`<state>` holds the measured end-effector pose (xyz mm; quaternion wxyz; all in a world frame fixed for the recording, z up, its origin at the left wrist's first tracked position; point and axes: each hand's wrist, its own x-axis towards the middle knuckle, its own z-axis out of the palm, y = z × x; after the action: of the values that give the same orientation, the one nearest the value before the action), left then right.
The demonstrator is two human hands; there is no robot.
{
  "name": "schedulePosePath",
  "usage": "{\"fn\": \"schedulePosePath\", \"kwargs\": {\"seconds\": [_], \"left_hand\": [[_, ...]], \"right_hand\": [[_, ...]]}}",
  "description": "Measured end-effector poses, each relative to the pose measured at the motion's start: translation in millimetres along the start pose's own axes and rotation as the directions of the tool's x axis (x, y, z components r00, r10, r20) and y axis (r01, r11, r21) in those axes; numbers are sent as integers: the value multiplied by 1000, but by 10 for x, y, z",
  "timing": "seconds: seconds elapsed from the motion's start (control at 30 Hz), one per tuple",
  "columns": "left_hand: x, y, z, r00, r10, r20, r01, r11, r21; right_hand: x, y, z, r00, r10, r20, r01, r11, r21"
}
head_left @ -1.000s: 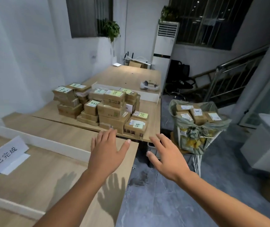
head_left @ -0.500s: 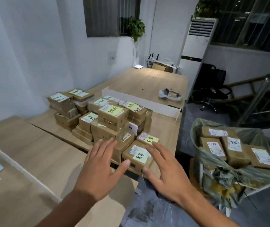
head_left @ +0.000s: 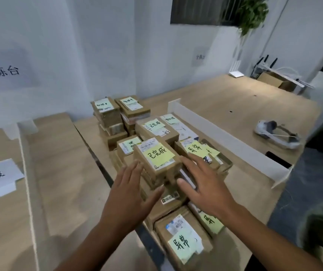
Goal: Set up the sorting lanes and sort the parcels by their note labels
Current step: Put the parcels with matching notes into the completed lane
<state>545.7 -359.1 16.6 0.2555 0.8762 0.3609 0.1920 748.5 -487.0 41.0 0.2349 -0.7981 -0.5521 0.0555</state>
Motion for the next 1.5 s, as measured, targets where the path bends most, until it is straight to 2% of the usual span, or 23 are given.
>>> {"fn": "schedulePosePath", "kwargs": {"seconds": [0.1, 0.27, 0.4, 0.5, 0.57, 0.7, 0.77, 0.87, 0.97, 1.2, 1.4, 1.5], "left_hand": [[405, -105, 198, 1000, -19, -21, 19, 1000, -24], [807, -246, 507, 995, -88, -46, 83, 991, -106], [830, -198, 627, 986, -157, -52, 140, 961, -238], [781, -61, 679, 982, -175, -69, 146, 940, -307], [718, 72, 671, 974, -206, -91, 176, 948, -263], [409, 437, 482, 937, -246, -248, 201, 960, -195], [163, 577, 324, 914, -268, -304, 217, 957, -193], [-326, 733, 27, 861, -304, -408, 269, 953, -142], [-832, 819, -268, 828, -308, -469, 297, 950, -99], [-1967, 811, -832, 723, -375, -580, 397, 913, -96], [-2836, 419, -1223, 685, -406, -605, 438, 893, -104], [-3180, 81, -1433, 695, -419, -585, 441, 890, -113]], "right_hand": [[474, 225, 123, 999, -33, 36, 33, 999, 5], [1107, 511, 326, 973, -103, 209, 109, 994, -19], [1232, 608, 489, 940, -170, 294, 154, 985, 77], [1237, 644, 480, 922, -256, 289, 218, 963, 156], [1215, 654, 406, 910, -319, 265, 278, 943, 183], [1122, 552, 146, 857, -465, 222, 407, 875, 260], [1068, 418, 30, 805, -550, 223, 476, 823, 310], [935, 68, -100, 686, -697, 210, 602, 705, 375], [753, -377, -117, 593, -787, 168, 662, 596, 454], [164, -1421, 95, 405, -900, 164, 746, 429, 510], [-406, -2247, 395, 358, -917, 177, 766, 396, 506], [-638, -2636, 608, 387, -896, 215, 753, 442, 488]]}}
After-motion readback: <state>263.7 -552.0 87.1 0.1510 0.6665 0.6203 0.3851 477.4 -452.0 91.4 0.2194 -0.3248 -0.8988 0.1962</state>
